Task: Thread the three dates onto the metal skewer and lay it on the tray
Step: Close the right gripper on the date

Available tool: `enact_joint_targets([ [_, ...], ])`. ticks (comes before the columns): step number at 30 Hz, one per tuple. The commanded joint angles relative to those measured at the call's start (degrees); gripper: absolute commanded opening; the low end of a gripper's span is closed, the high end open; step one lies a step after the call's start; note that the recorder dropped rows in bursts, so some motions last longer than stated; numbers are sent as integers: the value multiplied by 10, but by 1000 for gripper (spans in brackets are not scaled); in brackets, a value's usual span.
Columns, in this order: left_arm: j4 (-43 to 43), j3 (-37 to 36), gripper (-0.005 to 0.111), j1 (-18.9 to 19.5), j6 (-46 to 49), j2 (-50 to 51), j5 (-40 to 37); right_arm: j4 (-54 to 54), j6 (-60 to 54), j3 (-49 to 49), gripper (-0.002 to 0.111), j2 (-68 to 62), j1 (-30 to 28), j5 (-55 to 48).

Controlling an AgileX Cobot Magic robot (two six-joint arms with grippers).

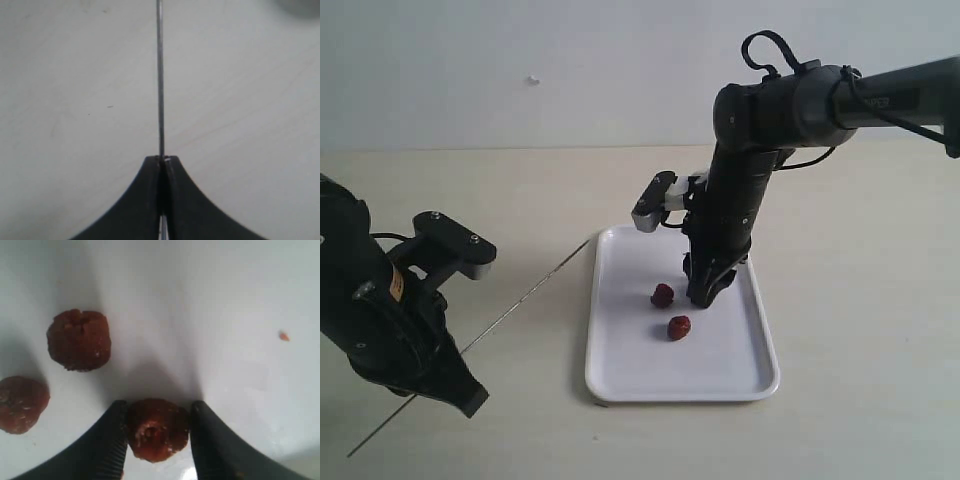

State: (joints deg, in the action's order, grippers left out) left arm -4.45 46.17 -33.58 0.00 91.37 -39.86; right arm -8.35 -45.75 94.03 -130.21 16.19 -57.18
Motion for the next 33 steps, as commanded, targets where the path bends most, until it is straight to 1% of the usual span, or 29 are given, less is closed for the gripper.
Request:
enact_joint_targets([
  [1,5,-2,0,2,-4,-4,6,-1,0,2,38,-7,1,0],
  [8,5,-2,0,2,-4,-4,6,-1,-1,2,37,-7,1,0],
  [14,5,-2,0,2,-4,-4,8,-1,-1,2,30,-7,1,0],
  [21,5,-2,0,2,-4,-4,17,-1,0,2,30,-5,1,0],
  [26,5,-2,0,2,0,-2,44,11,0,7,30,9,1,-35],
  [30,5,-5,0,2,47,4,68,12,19,40,30,15,1,-80],
  [33,-4,-16,0,5,59,4,81,11,41,67,30,15,1,-112],
])
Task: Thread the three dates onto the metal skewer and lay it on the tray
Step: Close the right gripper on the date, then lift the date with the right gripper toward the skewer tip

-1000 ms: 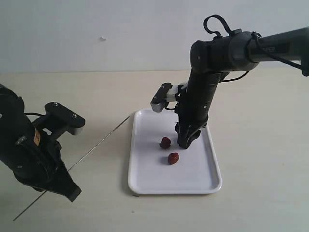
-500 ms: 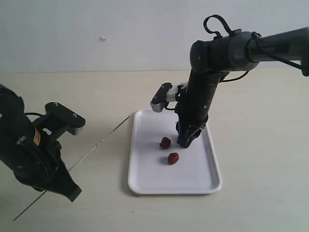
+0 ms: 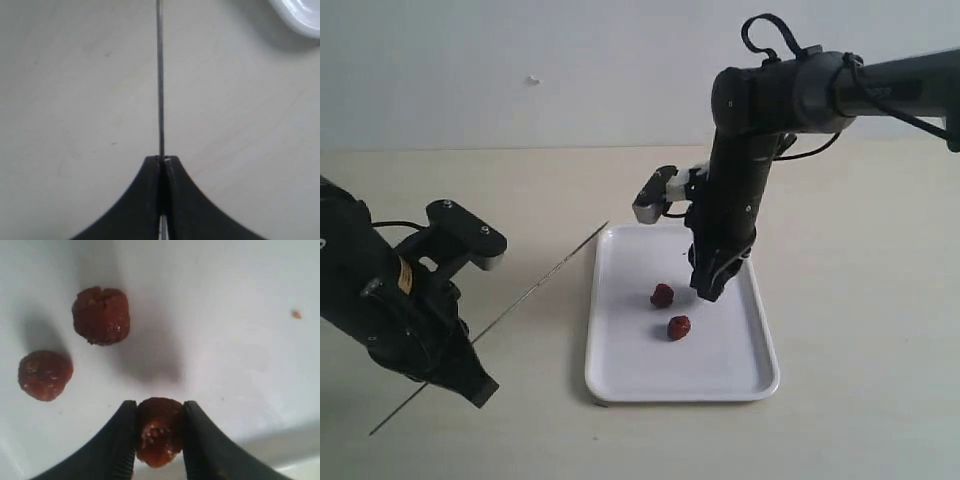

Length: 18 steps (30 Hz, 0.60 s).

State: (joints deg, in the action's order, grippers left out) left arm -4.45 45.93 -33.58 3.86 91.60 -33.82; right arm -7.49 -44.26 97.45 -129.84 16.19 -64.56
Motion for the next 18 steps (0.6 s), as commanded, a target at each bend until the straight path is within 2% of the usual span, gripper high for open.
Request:
enact_joint_targets([
  [1,-11,-16,0,5,21,1,23,2,30,41,30,11,1,-47],
  [6,-26,-24,0,5,21,1,63,-40,41,75,30,11,-12,-54],
  [18,-54,-51,0,5,22,1,136,-309,39,89,30,11,-123,-54],
])
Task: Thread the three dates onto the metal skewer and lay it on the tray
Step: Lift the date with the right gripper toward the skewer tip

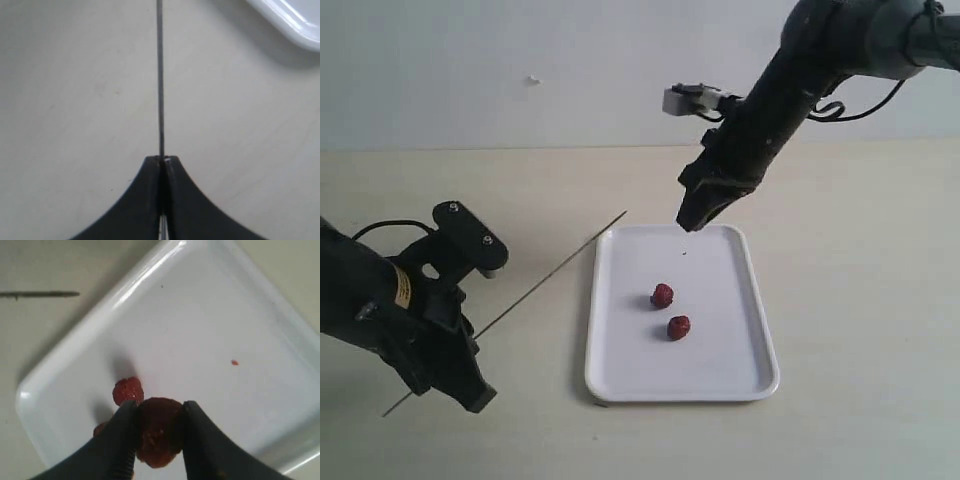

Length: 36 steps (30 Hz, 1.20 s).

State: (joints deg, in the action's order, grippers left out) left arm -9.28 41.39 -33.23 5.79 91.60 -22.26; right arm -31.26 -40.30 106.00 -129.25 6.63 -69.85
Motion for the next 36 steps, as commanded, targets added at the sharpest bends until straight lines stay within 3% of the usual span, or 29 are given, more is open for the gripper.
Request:
enact_joint_targets([
  [1,-6,-6,0,1,2,1,22,-90,-4,4,30,5,-34,-1],
  [11,-58,-6,0,4,1,51,118,-228,-11,4,27,5,-47,-1],
  [20,-68,-6,0,70,-15,79,216,-230,-10,4,27,5,-47,-1],
  [36,-104,-6,0,73,16,111,303,-283,-4,4,27,5,-47,-1],
])
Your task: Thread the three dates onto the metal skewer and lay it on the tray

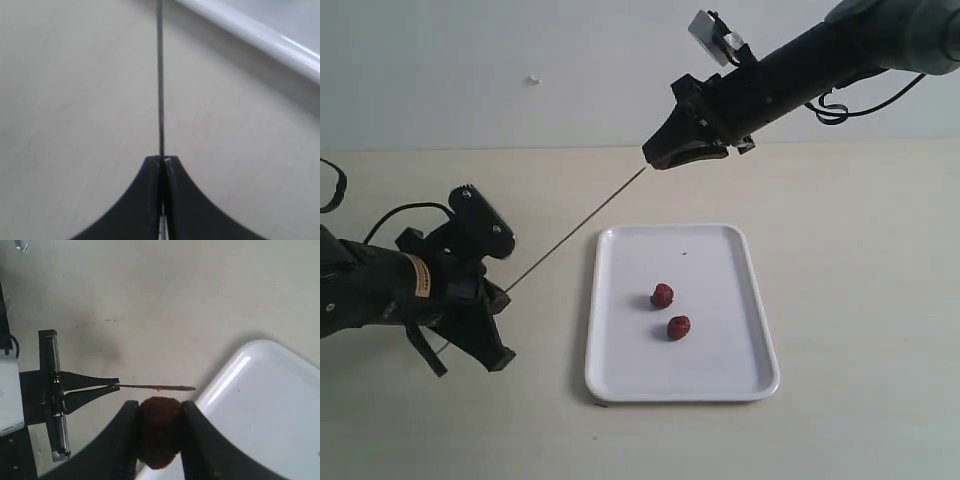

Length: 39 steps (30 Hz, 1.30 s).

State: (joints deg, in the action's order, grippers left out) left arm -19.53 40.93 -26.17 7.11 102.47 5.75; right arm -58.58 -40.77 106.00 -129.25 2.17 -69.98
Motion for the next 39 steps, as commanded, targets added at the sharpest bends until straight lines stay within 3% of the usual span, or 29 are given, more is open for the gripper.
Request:
enact_joint_targets([
  [1,-2,-1,0,2,3,1,25,-9,1,4,27,5,-3,0],
  [39,-9,-36,0,2,19,-19,62,0,-14,4,27,5,-3,0],
])
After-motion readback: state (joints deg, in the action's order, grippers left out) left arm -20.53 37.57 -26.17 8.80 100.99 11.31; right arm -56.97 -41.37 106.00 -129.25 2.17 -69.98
